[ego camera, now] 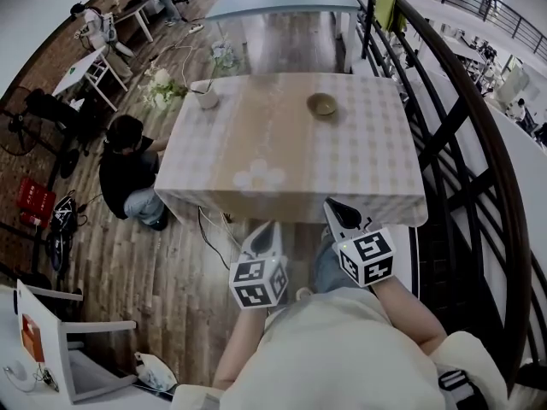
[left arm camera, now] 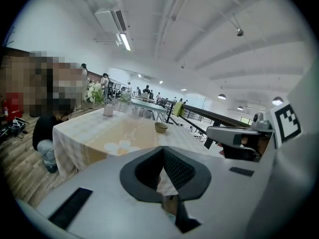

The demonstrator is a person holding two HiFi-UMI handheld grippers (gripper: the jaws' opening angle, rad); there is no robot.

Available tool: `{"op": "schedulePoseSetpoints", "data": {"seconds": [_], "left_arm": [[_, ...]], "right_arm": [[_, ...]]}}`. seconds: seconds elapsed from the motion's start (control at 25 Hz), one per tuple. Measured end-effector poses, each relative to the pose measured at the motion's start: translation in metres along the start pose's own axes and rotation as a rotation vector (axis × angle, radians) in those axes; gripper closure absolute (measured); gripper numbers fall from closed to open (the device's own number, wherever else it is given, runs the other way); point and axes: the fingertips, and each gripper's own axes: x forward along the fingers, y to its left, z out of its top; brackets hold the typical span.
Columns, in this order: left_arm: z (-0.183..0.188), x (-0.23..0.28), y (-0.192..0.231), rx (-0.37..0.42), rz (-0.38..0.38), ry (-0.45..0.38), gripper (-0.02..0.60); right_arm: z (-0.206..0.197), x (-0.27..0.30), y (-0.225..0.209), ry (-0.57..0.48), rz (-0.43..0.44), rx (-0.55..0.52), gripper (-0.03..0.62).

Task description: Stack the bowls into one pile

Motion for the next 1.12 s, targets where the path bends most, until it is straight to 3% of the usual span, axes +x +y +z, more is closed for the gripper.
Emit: {"op": "schedulePoseSetpoints", "data": {"seconds": [1.12], "left_arm": [[0.002,-0.008,-0.005,0.005,0.01,-0.021,0.578]], "right_arm": [[0.003,-0.007,0.005,-0.037,0.014,0.033,0.594]]}}
